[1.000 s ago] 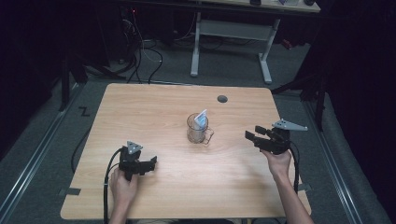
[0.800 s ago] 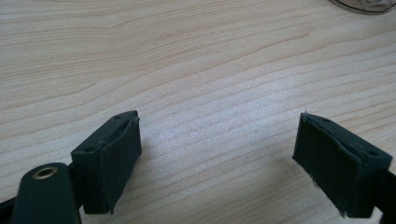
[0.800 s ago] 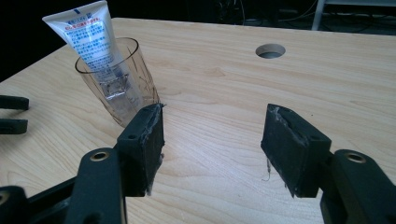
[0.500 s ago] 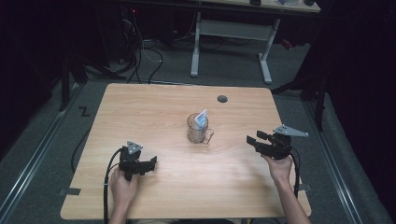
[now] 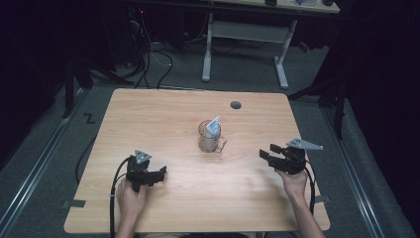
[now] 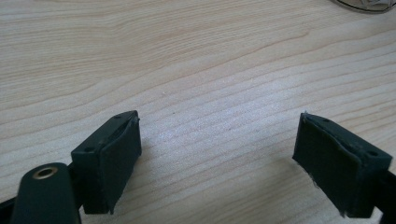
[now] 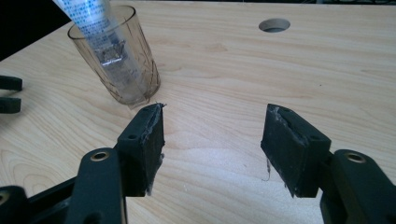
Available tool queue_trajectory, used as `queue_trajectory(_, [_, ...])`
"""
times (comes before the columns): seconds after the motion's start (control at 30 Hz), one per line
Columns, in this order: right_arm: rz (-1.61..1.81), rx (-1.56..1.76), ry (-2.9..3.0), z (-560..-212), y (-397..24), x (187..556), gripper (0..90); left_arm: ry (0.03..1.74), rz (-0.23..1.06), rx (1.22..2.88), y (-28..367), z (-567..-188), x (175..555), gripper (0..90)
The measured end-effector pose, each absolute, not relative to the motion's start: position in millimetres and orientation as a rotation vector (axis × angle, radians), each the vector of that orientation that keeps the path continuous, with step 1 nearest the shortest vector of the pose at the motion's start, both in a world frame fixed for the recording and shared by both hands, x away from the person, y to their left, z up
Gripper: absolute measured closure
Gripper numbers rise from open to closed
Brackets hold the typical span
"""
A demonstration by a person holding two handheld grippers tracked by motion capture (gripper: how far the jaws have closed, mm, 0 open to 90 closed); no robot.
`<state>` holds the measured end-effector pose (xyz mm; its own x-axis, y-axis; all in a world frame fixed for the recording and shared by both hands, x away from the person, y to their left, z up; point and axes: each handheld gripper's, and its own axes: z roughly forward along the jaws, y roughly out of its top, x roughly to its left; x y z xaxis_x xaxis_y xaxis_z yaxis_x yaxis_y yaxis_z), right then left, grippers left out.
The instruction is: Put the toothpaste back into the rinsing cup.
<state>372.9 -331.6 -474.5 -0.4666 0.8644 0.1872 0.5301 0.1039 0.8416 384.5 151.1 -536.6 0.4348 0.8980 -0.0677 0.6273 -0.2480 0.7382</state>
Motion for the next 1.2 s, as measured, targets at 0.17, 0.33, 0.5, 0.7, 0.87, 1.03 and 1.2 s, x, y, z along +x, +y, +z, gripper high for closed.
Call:
queue_trajectory(0.17, [1.280,1.371,2.060,-481,-329,372,38.6,1.282,0.487,1.979,151,-537,385,15.2])
queue_trajectory(0.33, [1.243,1.352,2.083,-484,-321,373,38.9,1.282,0.487,1.980,151,-537,385,15.2])
queue_trajectory(0.5, [1.201,1.349,2.114,-490,-313,375,38.9,1.282,0.487,1.980,151,-537,385,15.2])
queue_trajectory(0.7, [1.160,1.340,2.139,-497,-307,379,39.2,1.282,0.488,1.980,151,-537,385,15.2])
queue_trajectory(0.87, [1.138,1.367,2.138,-506,-307,381,39.9,1.281,0.487,1.983,151,-536,384,15.2])
queue_trajectory(1.03, [1.106,1.389,2.145,-513,-309,382,40.0,1.280,0.492,1.985,150,-537,384,15.1])
queue_trajectory(1.2, [1.090,1.389,2.146,-515,-308,384,40.3,1.280,0.492,1.985,150,-537,384,15.1])
